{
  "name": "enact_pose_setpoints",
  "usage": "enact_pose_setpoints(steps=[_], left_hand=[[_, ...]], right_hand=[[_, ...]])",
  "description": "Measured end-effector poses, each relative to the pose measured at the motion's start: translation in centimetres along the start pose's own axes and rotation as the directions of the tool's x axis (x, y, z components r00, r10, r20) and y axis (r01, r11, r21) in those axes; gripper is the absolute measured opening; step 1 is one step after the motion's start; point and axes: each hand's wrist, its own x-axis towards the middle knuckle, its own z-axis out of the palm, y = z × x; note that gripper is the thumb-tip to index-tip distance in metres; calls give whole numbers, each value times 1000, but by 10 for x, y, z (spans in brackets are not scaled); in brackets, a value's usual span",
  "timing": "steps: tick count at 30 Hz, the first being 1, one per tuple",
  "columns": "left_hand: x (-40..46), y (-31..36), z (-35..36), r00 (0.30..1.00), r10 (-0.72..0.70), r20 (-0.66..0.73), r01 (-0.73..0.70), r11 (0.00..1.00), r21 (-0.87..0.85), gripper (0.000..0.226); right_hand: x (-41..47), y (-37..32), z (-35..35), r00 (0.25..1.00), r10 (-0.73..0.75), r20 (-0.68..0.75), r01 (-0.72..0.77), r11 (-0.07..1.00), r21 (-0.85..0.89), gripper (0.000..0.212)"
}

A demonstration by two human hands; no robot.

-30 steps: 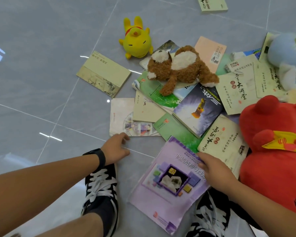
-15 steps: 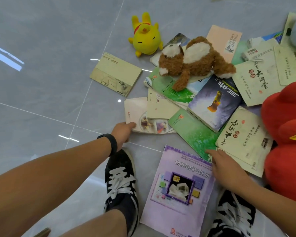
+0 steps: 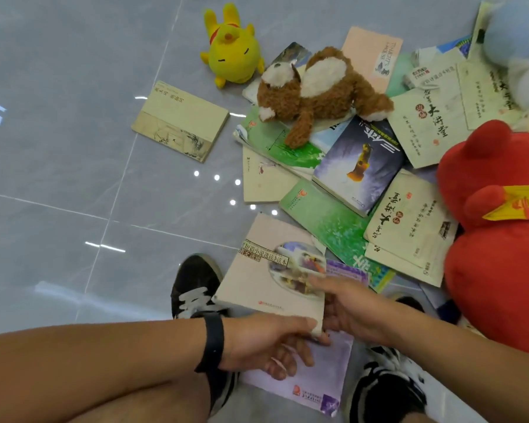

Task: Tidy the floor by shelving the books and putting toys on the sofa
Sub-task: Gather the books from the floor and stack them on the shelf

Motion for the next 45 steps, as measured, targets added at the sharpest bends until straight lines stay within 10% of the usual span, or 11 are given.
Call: enact_pose_setpoints(steps=[12,15,18,23,28,34,45], left_hand=[[3,3,-7,855,-382,351,265,903,337,37],[8,14,-14,998,-50,28,32,888,458,30],[17,14,-46,813,364,-455,80,703,707,34],[21,-2,-79,844,95,-528,50,966,253,79],[28,-8,-74,874,109,-473,97,916,390,69],[27,-1,-84,883,115,-455,37,949,312,45],[29,23,-94,828,180,-531,-24,957,288,28]], right_hand=[[-7,40,-17,994,63,-91,-79,981,-177,21],[-15,50,-21,963,264,-51,-255,836,-486,30],[-17,55,-23,898,411,-160,-397,598,-696,39],[-11,44,-33,947,179,-267,-308,744,-593,45],[-2,32,-50,887,-287,-363,-110,631,-768,50],[26,28,-91,703,-143,-696,-82,957,-279,64],[23,1,-98,826,28,-563,118,968,221,9]])
